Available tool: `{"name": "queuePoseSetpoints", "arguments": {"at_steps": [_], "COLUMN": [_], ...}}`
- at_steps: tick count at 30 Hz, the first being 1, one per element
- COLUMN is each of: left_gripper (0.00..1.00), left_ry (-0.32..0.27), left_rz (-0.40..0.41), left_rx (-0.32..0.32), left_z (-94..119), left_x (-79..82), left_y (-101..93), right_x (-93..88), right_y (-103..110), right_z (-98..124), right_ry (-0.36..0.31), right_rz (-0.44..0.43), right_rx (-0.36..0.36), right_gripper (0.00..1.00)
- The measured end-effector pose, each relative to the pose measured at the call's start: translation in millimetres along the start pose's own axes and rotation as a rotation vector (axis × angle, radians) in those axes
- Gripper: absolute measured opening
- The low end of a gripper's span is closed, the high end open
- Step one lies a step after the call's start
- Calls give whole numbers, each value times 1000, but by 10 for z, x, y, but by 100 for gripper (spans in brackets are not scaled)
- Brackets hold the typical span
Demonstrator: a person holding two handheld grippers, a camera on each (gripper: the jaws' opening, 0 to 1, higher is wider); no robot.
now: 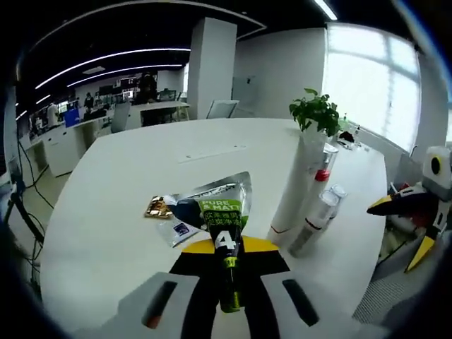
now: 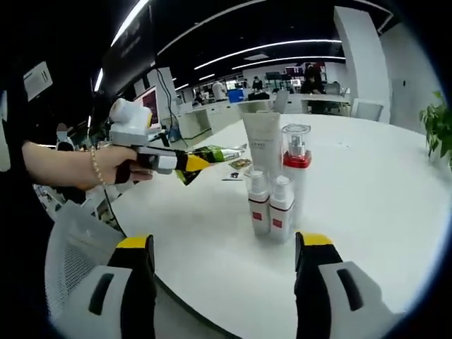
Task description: Arrange the skincare products in the storage area until every visible bottle or jar stands upright without overlapping.
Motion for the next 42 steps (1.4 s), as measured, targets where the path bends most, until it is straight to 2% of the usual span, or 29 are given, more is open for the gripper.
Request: {"name": "queuePoseSetpoints", "arguments": {"at_steps": [8,17,20,21,22,24,30,34,39,40,42], "left_gripper": [4,4,4,4,4,4,5,5,5,6,6], "left_ry": [-40,-83,-90,-92,-92,-94,-125,-154,-158,-158,-155], "left_rz": [-19,-5,-1,-2,2,3,30,50,40,28,26], "left_rx": [-53,-110,-141,-152,-174,-186,-243,-281,-312,-313,-317], "left_z": [297,538,611,630,658,697,845,935,995,999,995], "left_x": [93,214,199,193,179,162,172,248,243,245,252], "left_y": [-198,-398,-457,-475,-499,-518,-655,-765,-860,-881,-901], "right_x": [33,211,283,299,334,366,403,422,467,466,459], "right_y": [139,264,327,332,363,355,364,383,350,352,357], "right_z": [-105,-259,-320,-332,-364,-386,-420,-436,-441,-439,-432], "right_ry": [-35,-141,-122,-134,-176,-210,-274,-321,-424,-427,-420], "right_rz": [-37,-146,-86,-101,-163,-216,-341,-429,-609,-612,-601], "right_rx": [76,152,161,167,186,185,185,179,142,135,138], "right_gripper": [76,69,73,73,73,71,66,61,50,47,34]}}
Point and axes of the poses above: the point that each gripper's makers call its tool centre point, and the gripper's own axes: z roughly backward along the fingers, y roughly to its left, x roughly out of its top, the point moved 10 cm from there along z, roughly backward along the fingers, and after that the axes turned 13 degrees about -y, right-handed, at the moved point
